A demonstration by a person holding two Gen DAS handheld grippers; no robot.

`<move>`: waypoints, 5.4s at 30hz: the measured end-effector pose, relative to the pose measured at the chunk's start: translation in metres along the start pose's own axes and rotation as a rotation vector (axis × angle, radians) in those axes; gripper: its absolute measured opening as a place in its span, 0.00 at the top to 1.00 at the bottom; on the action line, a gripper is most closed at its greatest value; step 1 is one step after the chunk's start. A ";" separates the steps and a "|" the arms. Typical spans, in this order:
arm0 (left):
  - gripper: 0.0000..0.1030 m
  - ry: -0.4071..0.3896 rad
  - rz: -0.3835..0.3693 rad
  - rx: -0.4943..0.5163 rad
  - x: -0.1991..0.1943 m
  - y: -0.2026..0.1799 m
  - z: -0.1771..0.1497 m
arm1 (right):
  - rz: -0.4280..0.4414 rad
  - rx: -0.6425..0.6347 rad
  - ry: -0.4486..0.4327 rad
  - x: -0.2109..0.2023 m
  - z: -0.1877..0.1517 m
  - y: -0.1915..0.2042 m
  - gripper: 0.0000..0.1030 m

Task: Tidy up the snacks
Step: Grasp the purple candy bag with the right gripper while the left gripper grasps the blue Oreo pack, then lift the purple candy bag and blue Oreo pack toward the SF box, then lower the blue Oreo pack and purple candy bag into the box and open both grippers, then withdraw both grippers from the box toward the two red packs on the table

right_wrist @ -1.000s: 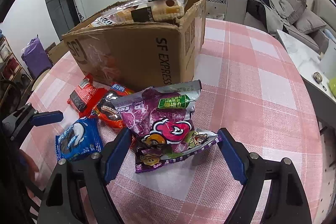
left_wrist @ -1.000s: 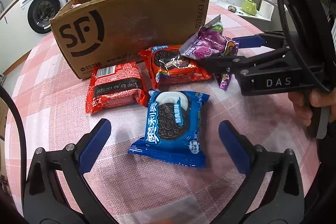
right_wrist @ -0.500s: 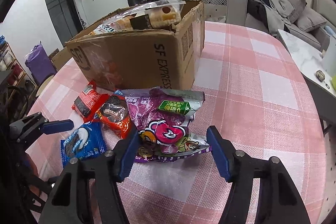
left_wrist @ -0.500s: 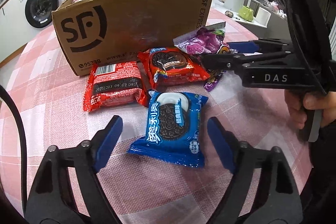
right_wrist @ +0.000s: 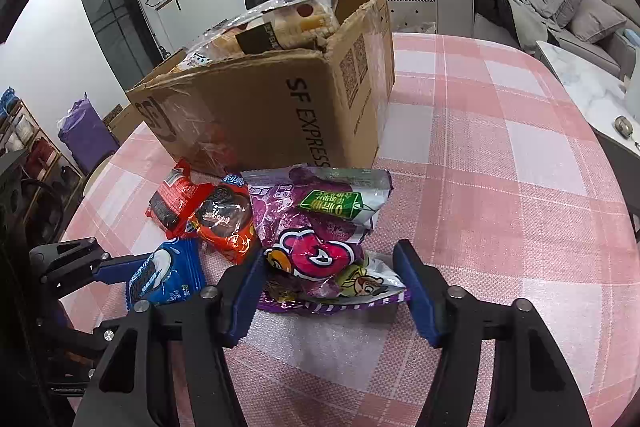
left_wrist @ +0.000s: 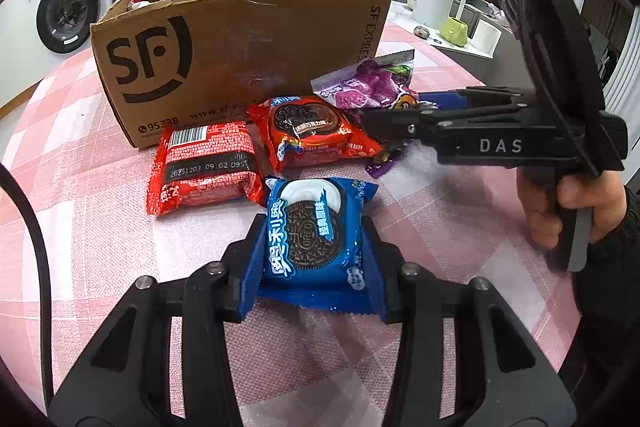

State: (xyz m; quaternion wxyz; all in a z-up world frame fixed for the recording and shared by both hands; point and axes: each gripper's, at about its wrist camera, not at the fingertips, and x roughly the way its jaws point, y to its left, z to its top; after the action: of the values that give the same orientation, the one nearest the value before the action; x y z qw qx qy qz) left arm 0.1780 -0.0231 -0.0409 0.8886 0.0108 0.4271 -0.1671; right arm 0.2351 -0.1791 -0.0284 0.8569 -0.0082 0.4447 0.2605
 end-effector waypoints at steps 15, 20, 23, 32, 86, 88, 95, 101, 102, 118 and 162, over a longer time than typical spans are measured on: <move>0.60 -0.034 -0.014 -0.019 -0.020 0.005 0.004 | 0.035 0.011 -0.029 -0.017 -0.001 -0.005 0.52; 0.60 -0.055 -0.009 -0.026 -0.028 0.007 0.000 | 0.038 0.009 -0.036 -0.023 -0.001 -0.004 0.52; 0.60 -0.067 -0.011 -0.030 -0.033 0.008 -0.001 | 0.038 0.012 -0.048 -0.029 -0.001 -0.004 0.52; 0.60 -0.109 -0.011 -0.035 -0.054 0.009 -0.002 | 0.057 0.010 -0.085 -0.049 -0.003 0.000 0.52; 0.60 -0.341 0.127 -0.161 -0.118 0.049 0.081 | 0.056 0.035 -0.273 -0.093 0.077 0.054 0.52; 0.60 -0.341 0.132 -0.161 -0.113 0.051 0.087 | 0.057 0.036 -0.271 -0.088 0.083 0.055 0.52; 0.60 -0.340 0.136 -0.171 -0.089 0.058 0.107 | 0.067 0.045 -0.264 -0.070 0.100 0.054 0.52; 0.60 -0.318 0.140 -0.185 -0.065 0.070 0.117 | 0.035 0.045 -0.246 -0.052 0.110 0.055 0.52; 0.60 -0.312 0.143 -0.186 -0.062 0.070 0.117 | 0.033 0.046 -0.242 -0.049 0.111 0.054 0.52; 0.59 -0.287 0.172 -0.156 -0.031 0.078 0.123 | 0.041 -0.019 -0.230 -0.034 0.117 0.049 0.45; 0.01 -0.274 0.261 -0.133 -0.071 0.058 0.025 | -0.048 0.026 -0.170 -0.037 0.033 0.041 0.00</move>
State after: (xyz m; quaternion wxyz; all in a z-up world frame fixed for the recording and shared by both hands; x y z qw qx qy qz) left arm 0.1734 0.0481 0.0216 0.9513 -0.0156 0.3071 -0.0220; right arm 0.2241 -0.1514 0.0285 0.8977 0.0145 0.3733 0.2336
